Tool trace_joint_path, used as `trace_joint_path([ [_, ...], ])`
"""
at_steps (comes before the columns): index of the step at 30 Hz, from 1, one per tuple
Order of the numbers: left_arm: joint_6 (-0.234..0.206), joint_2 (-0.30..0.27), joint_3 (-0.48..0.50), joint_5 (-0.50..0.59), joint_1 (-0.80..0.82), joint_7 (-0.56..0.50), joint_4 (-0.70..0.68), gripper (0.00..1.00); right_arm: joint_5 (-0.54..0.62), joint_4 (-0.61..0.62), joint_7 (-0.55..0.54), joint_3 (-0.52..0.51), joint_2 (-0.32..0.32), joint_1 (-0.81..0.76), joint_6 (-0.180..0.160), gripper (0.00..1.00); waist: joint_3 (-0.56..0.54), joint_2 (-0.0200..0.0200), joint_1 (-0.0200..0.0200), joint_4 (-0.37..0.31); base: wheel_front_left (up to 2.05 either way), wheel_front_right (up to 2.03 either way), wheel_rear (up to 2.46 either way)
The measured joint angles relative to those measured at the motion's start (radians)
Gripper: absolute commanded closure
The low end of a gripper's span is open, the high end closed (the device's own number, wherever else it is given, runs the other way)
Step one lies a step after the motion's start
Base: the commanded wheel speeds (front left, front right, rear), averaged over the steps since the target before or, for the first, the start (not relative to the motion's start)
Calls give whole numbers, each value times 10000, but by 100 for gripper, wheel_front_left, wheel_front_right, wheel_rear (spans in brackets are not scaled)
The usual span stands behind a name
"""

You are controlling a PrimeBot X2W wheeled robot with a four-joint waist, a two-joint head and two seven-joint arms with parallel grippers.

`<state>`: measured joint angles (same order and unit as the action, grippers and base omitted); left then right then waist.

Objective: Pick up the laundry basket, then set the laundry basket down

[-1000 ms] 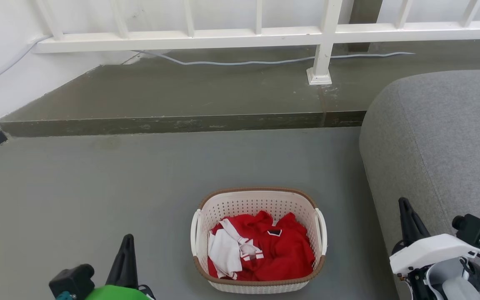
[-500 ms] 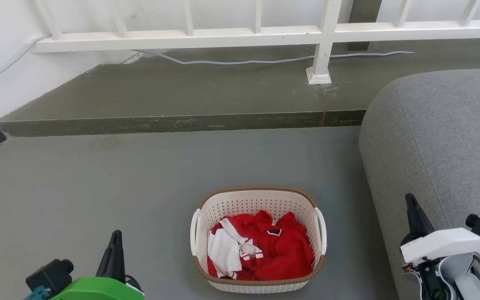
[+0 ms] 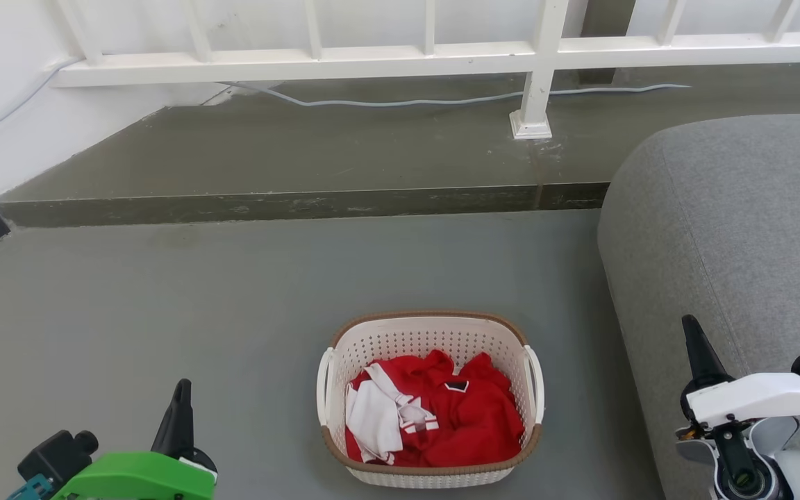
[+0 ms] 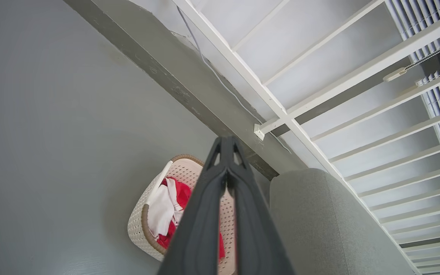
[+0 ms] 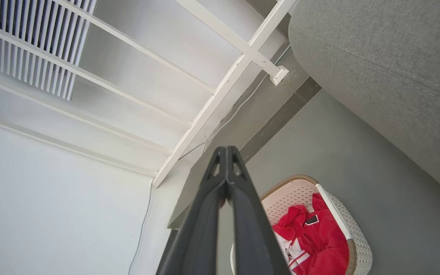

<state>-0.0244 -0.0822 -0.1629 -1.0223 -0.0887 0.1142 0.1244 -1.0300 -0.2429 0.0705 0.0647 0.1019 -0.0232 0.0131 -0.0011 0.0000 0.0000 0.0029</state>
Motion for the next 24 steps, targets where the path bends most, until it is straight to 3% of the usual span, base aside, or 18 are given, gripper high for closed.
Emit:
trace_joint_path([
  [24, 675, -217, 610, -3576, 583, -621, 562, 100, -3208, -140, -769, -819, -165, 406, 566, 100, 28, 0, 0, -19, 0, 0, 0],
])
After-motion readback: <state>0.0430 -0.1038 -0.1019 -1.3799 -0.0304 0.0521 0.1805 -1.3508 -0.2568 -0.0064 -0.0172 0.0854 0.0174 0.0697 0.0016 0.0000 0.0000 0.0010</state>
